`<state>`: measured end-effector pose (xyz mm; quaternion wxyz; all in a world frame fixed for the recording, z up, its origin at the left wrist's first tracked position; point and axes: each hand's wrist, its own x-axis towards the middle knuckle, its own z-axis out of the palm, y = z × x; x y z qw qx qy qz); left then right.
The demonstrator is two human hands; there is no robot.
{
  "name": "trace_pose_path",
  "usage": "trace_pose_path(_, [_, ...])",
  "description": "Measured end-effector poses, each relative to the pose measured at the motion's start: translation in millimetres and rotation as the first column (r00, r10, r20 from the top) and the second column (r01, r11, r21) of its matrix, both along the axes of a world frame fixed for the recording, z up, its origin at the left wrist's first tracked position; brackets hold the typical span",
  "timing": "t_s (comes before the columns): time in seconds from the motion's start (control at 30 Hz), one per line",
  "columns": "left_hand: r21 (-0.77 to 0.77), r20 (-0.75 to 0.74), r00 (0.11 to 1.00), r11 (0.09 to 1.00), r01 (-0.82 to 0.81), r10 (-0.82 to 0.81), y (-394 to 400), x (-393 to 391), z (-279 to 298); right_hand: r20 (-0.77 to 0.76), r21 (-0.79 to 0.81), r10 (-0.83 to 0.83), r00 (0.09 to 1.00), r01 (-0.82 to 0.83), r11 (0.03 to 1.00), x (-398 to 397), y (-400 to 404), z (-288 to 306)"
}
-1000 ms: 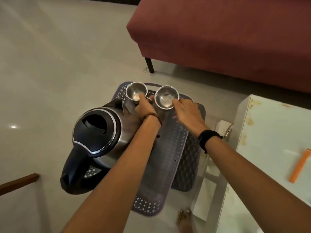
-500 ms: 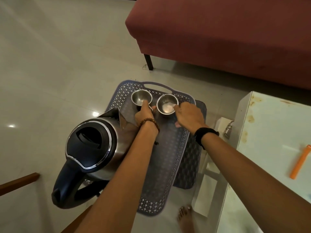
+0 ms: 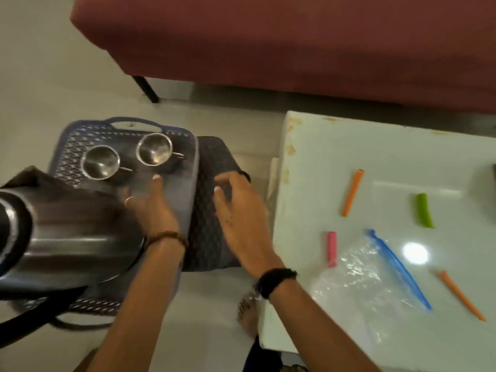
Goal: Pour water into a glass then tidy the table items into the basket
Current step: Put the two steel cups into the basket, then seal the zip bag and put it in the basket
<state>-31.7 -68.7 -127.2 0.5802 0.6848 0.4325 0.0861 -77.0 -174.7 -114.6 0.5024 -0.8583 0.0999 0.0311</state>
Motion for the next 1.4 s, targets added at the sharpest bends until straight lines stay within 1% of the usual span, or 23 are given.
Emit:
trace_pose_path(0.03, [0.046, 0.079, 0.996, 0.998, 0.029, -0.033, -17, -16, 7, -0.029, 0.032, -0.026, 0.999, 0.027, 0.999, -18, -14, -4])
trace_pose_path(0.1, [0.106, 0.162, 0.962, 0.973, 0.204, -0.220, -55, -53, 11, -0.095, 0.057, -0.093, 0.991, 0.099, 0.993, -53, -46, -14])
trace_pose_path(0.2, [0.129, 0.143, 0.824, 0.835, 0.534, -0.549, -112, -112, 4, -0.206, 0.032, -0.173, 0.963, 0.183, 0.983, -97, -97, -31])
trace_pose_path(0.3, [0.065, 0.061, 0.565, 0.568, 0.821, -0.823, -163, -159, -13, -0.217, -0.085, -0.275, 0.937, 0.262, 0.961, -136, -153, -45])
trace_pose_path(0.33, [0.057, 0.026, 0.460, 0.461, 0.886, -0.888, -176, -172, -22, -0.207, -0.130, -0.309, 0.928, 0.287, 0.949, -146, -169, -50])
trace_pose_path(0.4, [0.072, -0.086, 0.203, 0.197, 0.978, -0.975, -199, -192, -42, -0.210, -0.207, -0.377, 0.902, 0.336, 0.919, -167, -204, -61])
trace_pose_path(0.47, [0.096, -0.271, -0.046, -0.075, 0.993, -0.961, -217, -206, -64, -0.287, -0.302, -0.414, 0.864, 0.328, 0.895, -185, -237, -75])
trace_pose_path(0.5, [0.087, -0.358, -0.141, -0.183, 0.979, -0.923, -223, -209, -73, -0.353, -0.368, -0.415, 0.839, 0.283, 0.886, -191, -250, -82])
trace_pose_path(0.57, [0.062, -0.483, -0.260, -0.329, 0.942, -0.836, -233, -215, -88, -0.459, -0.435, -0.412, 0.787, 0.205, 0.877, -200, -270, -91])
trace_pose_path(0.6, [0.049, -0.524, -0.286, -0.364, 0.930, -0.802, -237, -217, -93, -0.471, -0.430, -0.406, 0.783, 0.198, 0.881, -204, -276, -94])
trace_pose_path(0.67, [0.044, -0.569, -0.281, -0.370, 0.928, -0.773, -242, -218, -98, -0.447, -0.385, -0.374, 0.813, 0.203, 0.900, -206, -282, -100])
trace_pose_path(0.73, [0.055, -0.564, -0.224, -0.307, 0.950, -0.795, -248, -219, -97, -0.434, -0.291, -0.346, 0.832, 0.234, 0.928, -208, -288, -102])
trace_pose_path(0.77, [0.063, -0.536, -0.179, -0.251, 0.966, -0.825, -250, -218, -93, -0.436, -0.225, -0.340, 0.833, 0.265, 0.938, -208, -291, -101])
trace_pose_path(0.83, [0.094, -0.404, -0.027, -0.071, 0.993, -0.914, -253, -212, -83, -0.430, -0.067, -0.327, 0.842, 0.331, 0.941, -208, -297, -95])
trace_pose_path(0.9, [0.075, -0.200, 0.202, 0.191, 0.979, -0.959, -257, -202, -68, -0.385, 0.065, -0.289, 0.877, 0.338, 0.939, -208, -301, -81])
trace_pose_path(0.93, [0.026, -0.104, 0.318, 0.317, 0.948, -0.942, -259, -196, -60, -0.356, 0.110, -0.267, 0.896, 0.323, 0.940, -209, -302, -72])
trace_pose_path(0.97, [-0.031, -0.033, 0.407, 0.408, 0.912, -0.913, -262, -191, -52, -0.329, 0.146, -0.244, 0.912, 0.304, 0.941, -210, -304, -63])
trace_pose_path(1.0, [-0.064, 0.003, 0.454, 0.453, 0.889, -0.891, -265, -184, -47, -0.306, 0.176, -0.219, 0.927, 0.281, 0.943, -211, -304, -55])
trace_pose_path(1.1, [-0.050, 0.035, 0.472, 0.470, 0.881, -0.881, -272, -168, -37, -0.261, 0.226, -0.153, 0.953, 0.215, 0.950, -220, -308, -36])
trace_pose_path(1.17, [-0.104, 0.094, 0.521, 0.512, 0.853, -0.849, -276, -158, -30, -0.273, 0.256, -0.130, 0.953, 0.202, 0.945, -223, -311, -29])
trace_pose_path(1.23, [-0.136, 0.123, 0.533, 0.518, 0.844, -0.837, -274, -151, -27, -0.312, 0.285, -0.132, 0.941, 0.225, 0.932, -223, -311, -24])
trace_pose_path(1.3, [-0.131, 0.111, 0.488, 0.474, 0.871, -0.866, -272, -149, -24, -0.337, 0.303, -0.177, 0.925, 0.285, 0.909, -217, -308, -18])
trace_pose_path(1.4, [-0.131, 0.102, 0.396, 0.383, 0.915, -0.912, -269, -150, -18, -0.257, 0.337, -0.263, 0.930, 0.341, 0.877, -199, -297, -7])
